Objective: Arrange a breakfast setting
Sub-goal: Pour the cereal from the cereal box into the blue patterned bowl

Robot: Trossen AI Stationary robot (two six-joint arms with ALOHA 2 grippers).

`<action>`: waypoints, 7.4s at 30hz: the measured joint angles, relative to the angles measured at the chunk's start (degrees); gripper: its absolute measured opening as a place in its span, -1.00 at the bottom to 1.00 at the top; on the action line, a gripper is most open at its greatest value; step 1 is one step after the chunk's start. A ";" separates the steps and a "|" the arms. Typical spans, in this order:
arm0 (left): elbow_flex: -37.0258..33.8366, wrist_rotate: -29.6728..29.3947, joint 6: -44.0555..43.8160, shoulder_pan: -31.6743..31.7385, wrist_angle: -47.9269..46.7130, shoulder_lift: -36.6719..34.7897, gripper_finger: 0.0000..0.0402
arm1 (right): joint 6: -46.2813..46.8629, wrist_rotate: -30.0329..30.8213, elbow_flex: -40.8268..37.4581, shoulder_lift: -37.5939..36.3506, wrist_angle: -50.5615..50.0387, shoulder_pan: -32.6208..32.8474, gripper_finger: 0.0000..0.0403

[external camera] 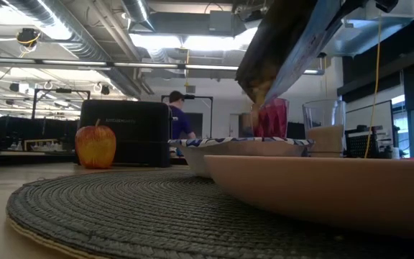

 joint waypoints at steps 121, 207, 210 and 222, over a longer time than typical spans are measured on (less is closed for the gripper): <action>-0.01 -0.02 0.16 -0.01 -0.02 -0.02 -0.13 | -0.55 2.67 0.02 1.49 2.34 -0.04 -0.37; -0.02 0.02 0.14 -0.02 0.00 -0.02 -0.13 | 30.88 -83.87 7.39 18.84 29.43 -60.68 -0.62; -0.02 0.02 0.14 -0.02 0.00 -0.02 -0.13 | 35.15 -87.26 0.88 19.15 41.03 -62.22 -0.62; -0.02 0.00 -0.36 -0.01 0.33 -0.02 -0.13 | 59.53 -85.06 -31.28 19.26 90.88 -64.45 -0.62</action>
